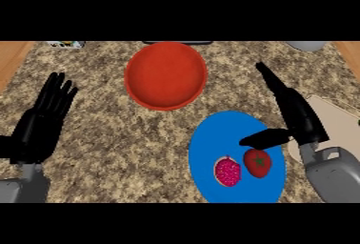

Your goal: Pick the cupcake from the plate and place it in the bowl

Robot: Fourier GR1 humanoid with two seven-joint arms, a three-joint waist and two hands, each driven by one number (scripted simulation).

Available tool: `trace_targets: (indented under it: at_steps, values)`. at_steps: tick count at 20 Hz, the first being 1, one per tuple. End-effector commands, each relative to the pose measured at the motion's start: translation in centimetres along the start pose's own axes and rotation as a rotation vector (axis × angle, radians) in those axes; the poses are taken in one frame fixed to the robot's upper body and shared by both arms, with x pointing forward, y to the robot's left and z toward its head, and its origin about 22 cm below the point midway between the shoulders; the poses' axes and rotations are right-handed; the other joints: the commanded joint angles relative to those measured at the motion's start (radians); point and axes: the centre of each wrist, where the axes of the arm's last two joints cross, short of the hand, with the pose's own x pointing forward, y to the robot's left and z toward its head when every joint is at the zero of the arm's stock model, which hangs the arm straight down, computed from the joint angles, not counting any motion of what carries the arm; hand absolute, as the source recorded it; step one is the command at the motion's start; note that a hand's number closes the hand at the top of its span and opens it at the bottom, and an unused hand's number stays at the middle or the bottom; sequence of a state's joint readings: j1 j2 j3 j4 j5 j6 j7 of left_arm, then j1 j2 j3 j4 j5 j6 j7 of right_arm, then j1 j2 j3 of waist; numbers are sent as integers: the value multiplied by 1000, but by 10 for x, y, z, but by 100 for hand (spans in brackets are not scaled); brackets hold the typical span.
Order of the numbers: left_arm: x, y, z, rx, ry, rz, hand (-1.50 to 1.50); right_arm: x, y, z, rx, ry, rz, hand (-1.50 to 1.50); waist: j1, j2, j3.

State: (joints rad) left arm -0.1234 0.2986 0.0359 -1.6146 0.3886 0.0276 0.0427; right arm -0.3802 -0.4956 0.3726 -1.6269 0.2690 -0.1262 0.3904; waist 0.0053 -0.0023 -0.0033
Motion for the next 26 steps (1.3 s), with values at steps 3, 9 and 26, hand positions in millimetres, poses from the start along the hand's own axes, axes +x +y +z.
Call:
trace_targets:
  at_steps: [3,9,26]
  values:
    - [9,-3,-10,-27,-4,15,0,10,-9,-10,390,195,399,-150,25,3,-5]
    - [4,-5,-13,-21,-9,2,0,65,-5,-21,723,266,543,-150,10,-2,-3]
    - [-4,8,22,-2,0,14,0,103,27,4,760,366,423,-150,-1,-3,3]
